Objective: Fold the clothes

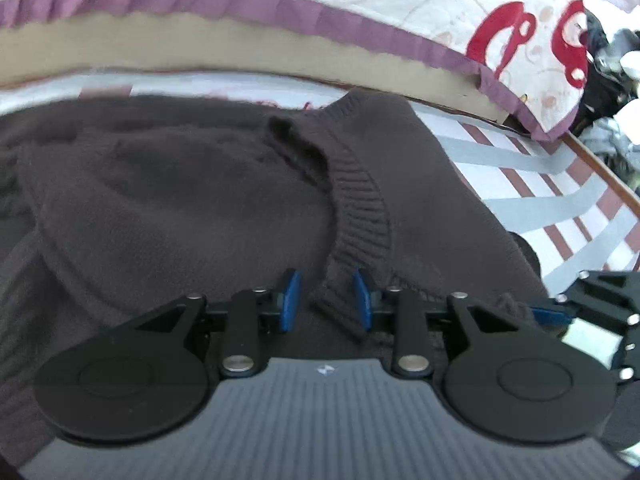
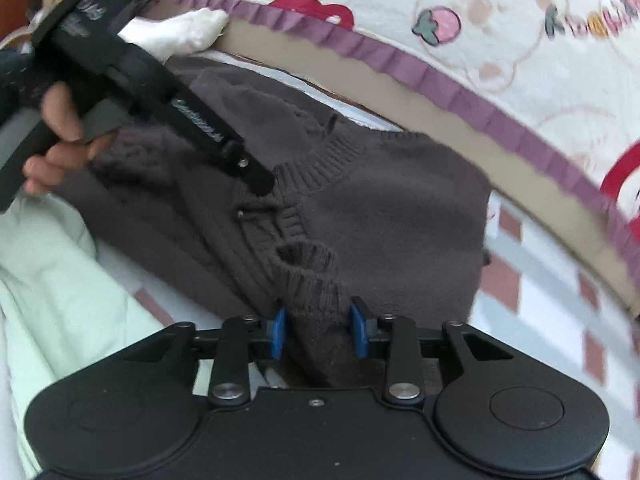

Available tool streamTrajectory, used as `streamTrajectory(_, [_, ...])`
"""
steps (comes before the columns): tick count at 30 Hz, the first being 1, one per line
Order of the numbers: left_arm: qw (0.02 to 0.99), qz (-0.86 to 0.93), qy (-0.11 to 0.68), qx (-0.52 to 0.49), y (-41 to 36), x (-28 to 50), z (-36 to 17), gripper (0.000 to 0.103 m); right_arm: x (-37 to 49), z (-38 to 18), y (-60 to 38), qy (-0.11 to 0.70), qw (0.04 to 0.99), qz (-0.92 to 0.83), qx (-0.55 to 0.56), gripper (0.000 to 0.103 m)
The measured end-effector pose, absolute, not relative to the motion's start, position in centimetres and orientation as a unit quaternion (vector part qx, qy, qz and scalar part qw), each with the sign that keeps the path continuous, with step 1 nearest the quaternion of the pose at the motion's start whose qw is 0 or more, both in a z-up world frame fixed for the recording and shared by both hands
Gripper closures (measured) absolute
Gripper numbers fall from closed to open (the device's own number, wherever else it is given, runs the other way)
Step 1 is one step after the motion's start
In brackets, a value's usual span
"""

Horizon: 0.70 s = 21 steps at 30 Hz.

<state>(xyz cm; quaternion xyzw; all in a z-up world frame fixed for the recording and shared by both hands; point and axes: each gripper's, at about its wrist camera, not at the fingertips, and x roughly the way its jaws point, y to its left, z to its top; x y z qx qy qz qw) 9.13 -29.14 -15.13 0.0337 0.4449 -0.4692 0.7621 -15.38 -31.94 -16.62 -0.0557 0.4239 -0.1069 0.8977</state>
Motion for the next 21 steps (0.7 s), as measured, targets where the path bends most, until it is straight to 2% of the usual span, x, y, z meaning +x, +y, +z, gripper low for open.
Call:
streamTrajectory(3, [0.765,-0.453,0.458,0.028,-27.2,9.5,-14.2,0.068,-15.5,-17.2,-31.9,0.432,0.894,-0.108,-0.051,0.055])
streamTrajectory(5, [0.785,-0.418,0.457,0.033,-25.0,10.2,-13.3,0.057,-15.4,-16.1,-31.5,0.429,0.897,-0.100,-0.042,0.051])
streamTrajectory(8, [0.813,-0.354,0.462,0.023,-20.8,11.9,-12.6,0.047,-15.8,-14.6,-31.0,0.402,0.913,-0.061,0.014,0.049])
streamTrajectory(11, [0.826,-0.283,0.487,-0.017,-15.9,13.9,-13.2,0.046,-15.3,-14.9,-31.1,0.396,0.915,-0.024,0.076,0.051])
streamTrajectory(16, [0.850,-0.163,0.495,-0.071,-7.2,15.1,-13.4,0.044,-14.5,-14.5,-29.2,0.382,0.922,0.000,0.067,0.051])
streamTrajectory(21, [0.847,-0.084,0.495,-0.173,-0.2,15.0,-13.5,0.042,-12.8,-14.0,-27.7,0.370,0.927,0.009,0.065,0.051])
